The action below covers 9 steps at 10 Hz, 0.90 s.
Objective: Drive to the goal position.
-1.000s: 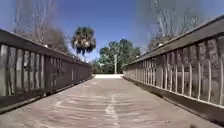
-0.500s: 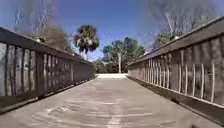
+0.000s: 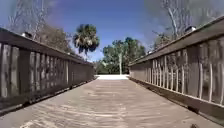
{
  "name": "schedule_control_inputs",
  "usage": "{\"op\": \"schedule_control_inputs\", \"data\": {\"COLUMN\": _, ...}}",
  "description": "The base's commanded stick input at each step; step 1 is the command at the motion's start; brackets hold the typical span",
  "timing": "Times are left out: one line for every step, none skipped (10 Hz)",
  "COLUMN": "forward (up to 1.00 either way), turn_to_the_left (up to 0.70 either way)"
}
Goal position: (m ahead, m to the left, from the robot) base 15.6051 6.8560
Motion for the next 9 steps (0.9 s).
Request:
{"op": "schedule_control_inputs", "data": {"forward": 0.85, "turn_to_the_left": 0.00}}
{"op": "schedule_control_inputs", "data": {"forward": 0.85, "turn_to_the_left": 0.00}}
{"op": "schedule_control_inputs", "data": {"forward": 0.85, "turn_to_the_left": 0.00}}
{"op": "schedule_control_inputs", "data": {"forward": 0.85, "turn_to_the_left": 0.00}}
{"op": "schedule_control_inputs", "data": {"forward": 0.85, "turn_to_the_left": 0.00}}
{"op": "schedule_control_inputs", "data": {"forward": 0.85, "turn_to_the_left": 0.00}}
{"op": "schedule_control_inputs", "data": {"forward": 0.85, "turn_to_the_left": 0.00}}
{"op": "schedule_control_inputs", "data": {"forward": 0.85, "turn_to_the_left": 0.00}}
{"op": "schedule_control_inputs", "data": {"forward": 0.85, "turn_to_the_left": 0.00}}
